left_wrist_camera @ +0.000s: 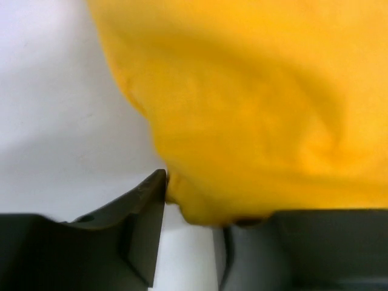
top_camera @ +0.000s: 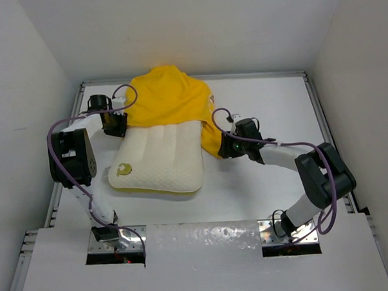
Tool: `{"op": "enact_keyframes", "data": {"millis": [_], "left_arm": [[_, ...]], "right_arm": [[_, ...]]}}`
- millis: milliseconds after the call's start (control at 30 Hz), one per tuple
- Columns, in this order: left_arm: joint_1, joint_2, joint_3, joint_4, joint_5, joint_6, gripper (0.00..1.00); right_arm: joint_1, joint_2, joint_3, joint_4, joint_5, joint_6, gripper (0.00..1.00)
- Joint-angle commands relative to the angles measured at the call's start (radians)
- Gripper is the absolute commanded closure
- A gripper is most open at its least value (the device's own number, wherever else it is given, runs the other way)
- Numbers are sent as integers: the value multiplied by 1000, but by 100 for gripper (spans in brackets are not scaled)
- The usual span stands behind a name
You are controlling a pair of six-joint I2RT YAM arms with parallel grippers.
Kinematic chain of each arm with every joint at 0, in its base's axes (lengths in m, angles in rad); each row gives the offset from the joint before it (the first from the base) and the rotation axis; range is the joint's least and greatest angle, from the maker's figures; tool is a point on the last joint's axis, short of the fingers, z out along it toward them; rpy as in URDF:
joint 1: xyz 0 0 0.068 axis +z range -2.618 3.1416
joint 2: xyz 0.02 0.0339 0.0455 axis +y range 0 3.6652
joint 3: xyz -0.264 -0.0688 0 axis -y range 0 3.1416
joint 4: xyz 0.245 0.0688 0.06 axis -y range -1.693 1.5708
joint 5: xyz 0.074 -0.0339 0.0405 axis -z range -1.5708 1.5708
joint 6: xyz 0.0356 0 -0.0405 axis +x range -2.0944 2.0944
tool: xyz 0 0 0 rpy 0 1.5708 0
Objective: Put the pillow into the pillowcase
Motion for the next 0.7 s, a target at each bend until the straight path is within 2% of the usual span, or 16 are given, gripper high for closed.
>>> {"op": "enact_keyframes", "data": {"millis": [0, 67, 133, 233, 367, 533, 633, 667], "left_arm": [[14, -4, 45, 25, 14, -7, 64], [18, -10, 33, -3, 57, 1, 53], [19, -33, -8, -14, 66, 8, 44], [28, -61, -68, -8, 51, 15, 40], [58, -41, -93, 6, 67, -1, 39], [63, 69, -32, -3, 156, -13, 37], [61, 95, -10, 6, 221, -22, 39], [61, 97, -7, 5, 239, -16, 43]], "right_arm": [[-6, 0, 111, -35, 77, -70, 48], [-9, 22, 166, -35, 111, -90, 36], [-16, 101, 224, -62, 87, -100, 34], [-16, 231, 341, -81, 34, -107, 34], [-25, 379, 468, -131, 108, -84, 34], [-25, 436, 461, -165, 129, -58, 33], [-25, 422, 404, -153, 97, -48, 66], [-27, 413, 386, -148, 82, -47, 93]]}}
